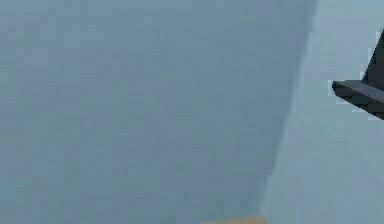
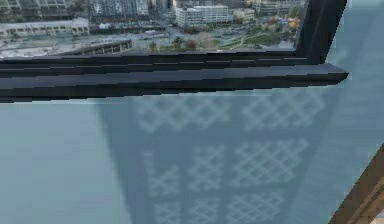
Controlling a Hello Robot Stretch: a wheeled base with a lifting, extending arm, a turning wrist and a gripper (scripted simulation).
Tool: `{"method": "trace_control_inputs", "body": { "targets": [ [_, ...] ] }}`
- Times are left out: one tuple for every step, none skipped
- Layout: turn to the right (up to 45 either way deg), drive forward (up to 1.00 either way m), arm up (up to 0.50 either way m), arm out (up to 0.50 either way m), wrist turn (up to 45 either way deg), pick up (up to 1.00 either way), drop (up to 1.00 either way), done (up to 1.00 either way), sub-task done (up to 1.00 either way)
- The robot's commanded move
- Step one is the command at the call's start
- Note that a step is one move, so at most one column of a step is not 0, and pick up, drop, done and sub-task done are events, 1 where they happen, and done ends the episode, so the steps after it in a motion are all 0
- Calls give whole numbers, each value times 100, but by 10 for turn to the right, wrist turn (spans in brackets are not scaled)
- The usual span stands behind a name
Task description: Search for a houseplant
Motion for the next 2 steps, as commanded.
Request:
{"method": "trace_control_inputs", "body": {
  "targets": [
    [0, 30, 0, 0, 0, 0, 0, 0, 0],
    [-450, 0, 0, 0, 0, 0, 0, 0, 0]
  ]
}}
